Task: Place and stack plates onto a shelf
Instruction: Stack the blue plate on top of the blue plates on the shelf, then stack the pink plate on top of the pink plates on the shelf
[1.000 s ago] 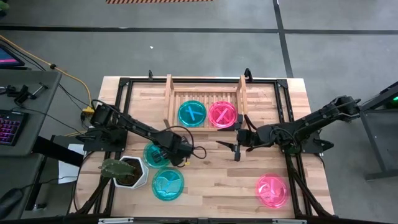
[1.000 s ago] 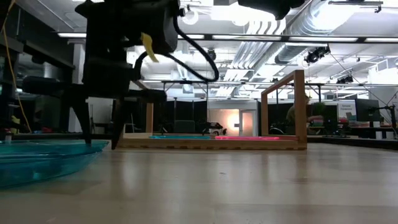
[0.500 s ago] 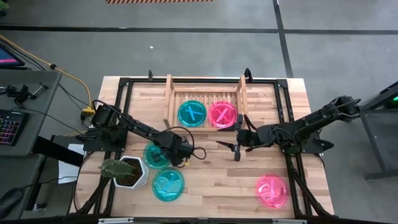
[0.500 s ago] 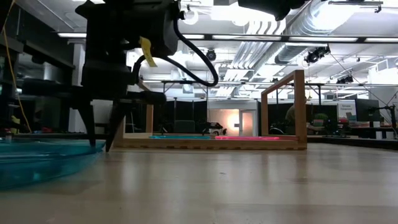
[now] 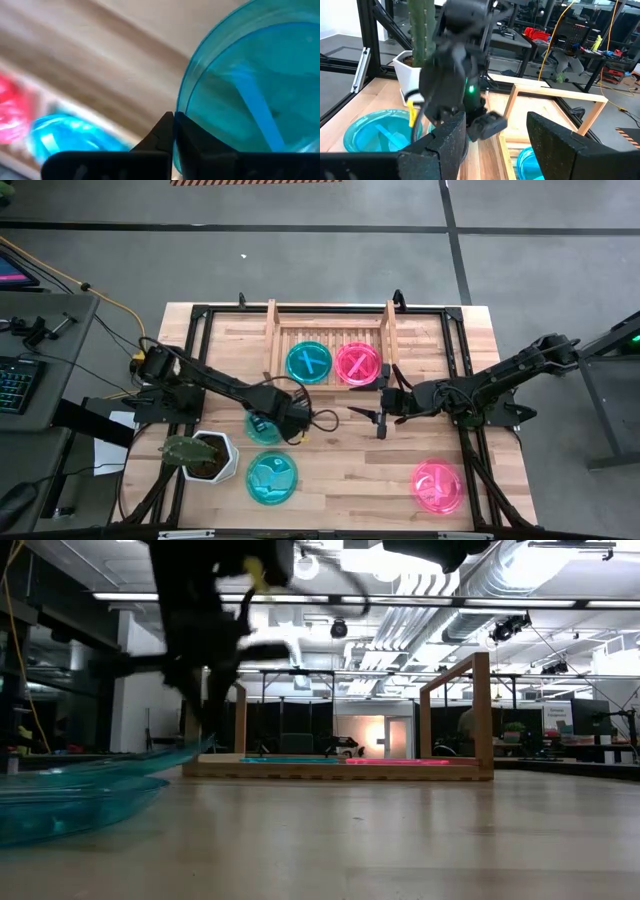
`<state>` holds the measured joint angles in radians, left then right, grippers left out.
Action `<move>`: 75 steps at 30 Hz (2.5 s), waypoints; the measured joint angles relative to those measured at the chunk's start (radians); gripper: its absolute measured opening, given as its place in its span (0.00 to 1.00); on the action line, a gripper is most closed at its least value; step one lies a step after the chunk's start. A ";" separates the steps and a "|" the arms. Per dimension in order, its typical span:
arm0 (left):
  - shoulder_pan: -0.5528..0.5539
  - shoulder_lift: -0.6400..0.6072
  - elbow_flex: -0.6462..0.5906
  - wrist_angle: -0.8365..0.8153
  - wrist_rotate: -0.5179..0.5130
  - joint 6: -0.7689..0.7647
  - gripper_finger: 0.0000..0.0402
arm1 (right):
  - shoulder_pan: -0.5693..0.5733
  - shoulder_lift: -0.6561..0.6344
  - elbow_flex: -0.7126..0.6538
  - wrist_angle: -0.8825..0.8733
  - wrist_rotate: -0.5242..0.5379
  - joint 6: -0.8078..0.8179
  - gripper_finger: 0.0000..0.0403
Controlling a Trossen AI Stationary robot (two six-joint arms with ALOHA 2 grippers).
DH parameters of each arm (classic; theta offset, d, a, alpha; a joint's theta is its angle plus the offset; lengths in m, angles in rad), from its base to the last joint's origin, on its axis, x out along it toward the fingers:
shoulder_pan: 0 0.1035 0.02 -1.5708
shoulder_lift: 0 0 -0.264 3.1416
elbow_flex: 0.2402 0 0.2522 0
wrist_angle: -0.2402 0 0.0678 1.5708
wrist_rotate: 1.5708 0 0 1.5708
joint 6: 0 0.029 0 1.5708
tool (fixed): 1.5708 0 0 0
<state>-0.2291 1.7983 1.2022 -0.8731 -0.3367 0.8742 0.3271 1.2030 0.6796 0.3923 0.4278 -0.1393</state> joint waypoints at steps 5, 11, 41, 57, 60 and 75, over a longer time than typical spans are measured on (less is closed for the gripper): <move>0.003 -0.039 0.119 0.004 -0.096 -0.026 0.00 | 0.000 0.000 0.000 0.000 0.000 0.000 0.51; 0.054 -0.081 0.279 0.012 -0.170 -0.079 0.00 | 0.000 0.000 0.000 0.000 0.000 0.000 0.51; 0.638 -0.002 0.331 0.081 0.224 -0.349 0.00 | 0.000 0.000 0.000 -0.031 0.000 -0.016 0.51; 0.635 0.076 0.330 0.052 0.220 -0.340 0.01 | 0.000 0.000 0.000 -0.039 0.016 -0.008 0.51; 0.634 0.076 0.330 0.052 0.206 -0.340 0.03 | 0.000 0.000 0.000 -0.039 0.016 -0.008 0.51; 0.615 0.074 0.330 0.040 0.137 -0.321 0.31 | 0.000 0.000 0.000 -0.039 0.016 -0.008 0.51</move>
<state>0.3857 1.8727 1.5326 -0.8333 -0.1994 0.5531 0.3271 1.2030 0.6796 0.3531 0.4438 -0.1471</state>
